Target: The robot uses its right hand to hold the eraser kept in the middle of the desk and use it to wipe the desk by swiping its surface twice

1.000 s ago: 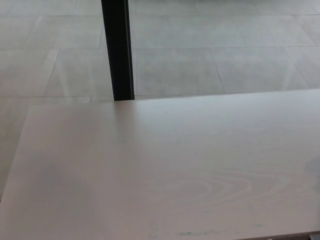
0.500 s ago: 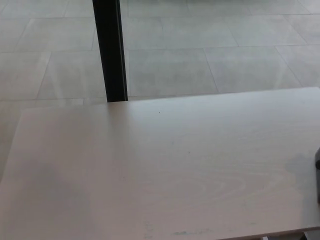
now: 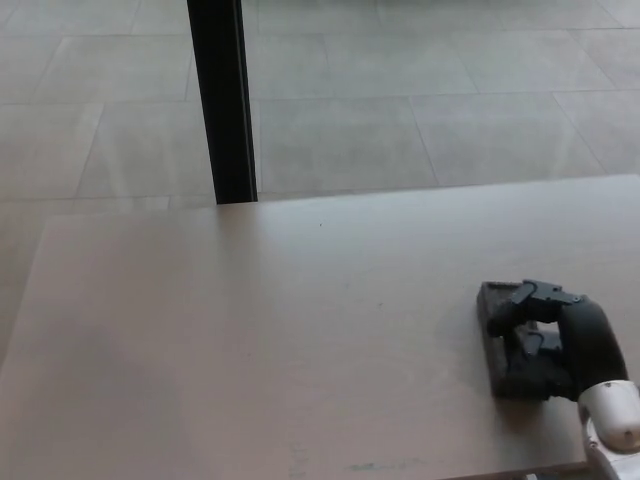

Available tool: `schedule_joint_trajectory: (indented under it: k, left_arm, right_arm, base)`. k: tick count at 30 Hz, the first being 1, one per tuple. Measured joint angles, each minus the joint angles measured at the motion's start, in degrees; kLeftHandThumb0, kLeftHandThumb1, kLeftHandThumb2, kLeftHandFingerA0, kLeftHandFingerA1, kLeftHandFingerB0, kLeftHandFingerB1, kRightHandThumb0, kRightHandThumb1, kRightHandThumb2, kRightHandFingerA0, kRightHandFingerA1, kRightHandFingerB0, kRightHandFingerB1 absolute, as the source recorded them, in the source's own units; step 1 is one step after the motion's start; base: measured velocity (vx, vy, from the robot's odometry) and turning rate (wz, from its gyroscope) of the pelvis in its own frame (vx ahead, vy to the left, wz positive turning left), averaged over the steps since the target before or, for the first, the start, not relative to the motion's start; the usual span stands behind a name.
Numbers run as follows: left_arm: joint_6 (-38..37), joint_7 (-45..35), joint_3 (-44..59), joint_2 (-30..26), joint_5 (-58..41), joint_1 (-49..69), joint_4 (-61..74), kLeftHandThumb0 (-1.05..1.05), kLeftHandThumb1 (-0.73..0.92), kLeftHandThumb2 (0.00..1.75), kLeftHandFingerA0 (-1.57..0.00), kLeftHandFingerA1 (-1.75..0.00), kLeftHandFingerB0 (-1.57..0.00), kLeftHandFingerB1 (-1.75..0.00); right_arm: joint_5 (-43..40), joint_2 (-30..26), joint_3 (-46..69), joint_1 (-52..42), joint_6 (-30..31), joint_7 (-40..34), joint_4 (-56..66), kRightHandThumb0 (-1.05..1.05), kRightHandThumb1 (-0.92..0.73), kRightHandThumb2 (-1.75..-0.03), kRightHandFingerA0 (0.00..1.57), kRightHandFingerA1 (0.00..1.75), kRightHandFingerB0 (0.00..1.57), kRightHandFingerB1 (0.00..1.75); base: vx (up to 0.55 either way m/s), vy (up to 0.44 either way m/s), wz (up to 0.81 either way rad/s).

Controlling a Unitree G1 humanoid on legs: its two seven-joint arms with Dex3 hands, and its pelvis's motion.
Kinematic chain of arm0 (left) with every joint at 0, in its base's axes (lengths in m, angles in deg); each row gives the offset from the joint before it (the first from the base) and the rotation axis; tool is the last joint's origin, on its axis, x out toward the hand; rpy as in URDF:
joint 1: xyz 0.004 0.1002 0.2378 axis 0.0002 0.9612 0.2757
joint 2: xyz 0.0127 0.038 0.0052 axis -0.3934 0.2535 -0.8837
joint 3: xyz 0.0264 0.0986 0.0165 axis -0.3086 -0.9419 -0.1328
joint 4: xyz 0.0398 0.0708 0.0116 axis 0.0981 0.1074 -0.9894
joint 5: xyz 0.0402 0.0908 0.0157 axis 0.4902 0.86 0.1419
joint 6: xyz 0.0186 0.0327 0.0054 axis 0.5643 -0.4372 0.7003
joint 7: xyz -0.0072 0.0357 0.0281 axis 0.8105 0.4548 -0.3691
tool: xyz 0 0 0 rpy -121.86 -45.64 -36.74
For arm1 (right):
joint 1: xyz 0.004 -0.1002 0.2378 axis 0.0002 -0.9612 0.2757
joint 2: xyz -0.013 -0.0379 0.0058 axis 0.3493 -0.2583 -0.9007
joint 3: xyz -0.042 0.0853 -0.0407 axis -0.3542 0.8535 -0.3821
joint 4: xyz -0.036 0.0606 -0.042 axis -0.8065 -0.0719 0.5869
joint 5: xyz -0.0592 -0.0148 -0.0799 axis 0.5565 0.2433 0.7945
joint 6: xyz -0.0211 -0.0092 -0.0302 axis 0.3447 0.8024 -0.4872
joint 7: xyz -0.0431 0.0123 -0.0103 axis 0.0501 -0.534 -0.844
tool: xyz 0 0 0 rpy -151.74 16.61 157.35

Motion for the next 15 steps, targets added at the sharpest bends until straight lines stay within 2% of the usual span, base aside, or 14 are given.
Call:
schedule_joint_trajectory:
  k: [2,3,4,5,6,7,9,10,11,13,14,15]
  left_arm:
    - [0.0,0.0,0.0,0.0,0.0,0.0,0.1,-0.75,0.87,0.67,-0.46,-0.94,-0.43,-0.74]
    - [0.0,0.0,0.0,0.0,0.0,0.0,0.1,-0.77,0.65,1.01,-0.48,-0.85,-0.47,-0.75]
    - [0.0,0.0,0.0,0.0,0.0,0.0,0.2,-0.77,0.65,1.01,-0.49,-0.84,-0.46,-0.74]
    - [0.0,0.0,0.0,0.0,0.0,0.0,0.2,-0.76,0.86,0.66,-0.45,-0.96,-0.45,-0.76]
    - [0.0,0.0,0.0,0.0,0.0,0.0,0.2,-0.78,0.65,1.01,-0.47,-0.86,-0.46,-0.75]
    - [0.0,0.0,0.0,0.0,0.0,0.0,0.2,-0.78,0.65,1.02,-0.46,-0.84,-0.45,-0.73]
    - [0.0,0.0,0.0,0.0,0.0,0.0,0.2,-0.78,0.65,1.02,-0.46,-0.84,-0.45,-0.73]
    - [0.0,0.0,0.0,0.0,0.0,-0.1,0.2,-0.76,0.86,0.66,-0.45,-0.93,-0.44,-0.74]
    - [0.0,0.0,0.0,0.0,0.0,-0.1,0.3,-0.77,0.86,0.66,-0.46,-1.00,-0.44,-0.77]
    - [0.0,0.1,0.0,0.0,0.0,-0.1,0.4,-0.77,0.86,0.66,-0.46,-1.00,-0.44,-0.77]
    - [0.0,0.1,0.0,0.0,0.0,-0.1,0.4,-0.77,0.87,0.66,-0.43,-0.95,-0.44,-0.74]
    - [0.0,0.1,0.0,0.0,0.0,-0.2,0.4,-0.77,0.88,0.66,-0.42,-0.91,-0.42,-0.72]
  right_arm:
    - [0.1,1.3,-1.6,-0.6,0.0,0.0,1.3,-0.35,-0.47,-1.28,1.00,1.75,0.75,1.64]
    - [0.2,2.1,-2.4,-0.9,0.0,0.0,1.9,-0.33,-0.46,-1.30,1.01,1.75,0.78,1.62]
    - [0.2,2.9,-3.1,-1.2,0.0,0.0,2.6,-0.31,-0.46,-1.31,1.03,1.75,0.80,1.61]
    - [0.3,3.8,-4.0,-1.6,0.0,0.0,3.3,-0.28,-0.48,-1.34,1.02,1.75,0.79,1.62]
    - [0.3,4.1,-4.2,-1.7,0.0,0.0,3.5,-0.29,-0.49,-1.31,1.01,1.75,0.80,1.61]
    - [0.2,5.2,-5.0,-2.2,0.0,0.0,4.2,-0.25,-0.54,-1.25,1.09,1.75,0.84,1.54]
    - [0.2,6.8,-6.4,-3.0,0.0,0.0,5.5,-0.25,-0.54,-1.25,1.09,1.75,0.84,1.54]
    - [0.2,7.5,-7.1,-3.4,0.0,0.1,6.1,-0.30,-0.57,-1.18,1.03,1.75,0.81,1.60]
    - [0.2,8.1,-7.8,-3.8,0.0,0.1,6.6,-0.23,-0.52,-1.31,1.10,1.75,0.85,1.55]
    - [0.3,9.2,-9.9,-5.1,0.1,0.4,8.3,-0.23,-0.52,-1.31,1.10,1.75,0.85,1.55]
    - [0.3,9.5,-10.6,-5.5,0.1,0.5,8.8,-0.23,-0.50,-1.36,1.09,1.75,0.89,1.56]
    - [0.3,9.8,-11.6,-6.1,0.1,0.6,9.6,-0.25,-0.47,-1.35,1.05,1.75,0.86,1.58]
  base:
    - [0.00,0.000,0.00]
    - [0.00,0.000,0.00]
    - [0.00,0.000,0.00]
    - [0.00,0.000,0.00]
    - [0.00,0.000,0.00]
    - [0.00,0.000,0.00]
    - [0.00,0.000,0.00]
    - [0.00,0.000,0.00]
    - [0.00,0.000,0.00]
    - [0.00,0.000,0.00]
    - [0.00,0.000,0.00]
    - [0.00,0.000,0.00]
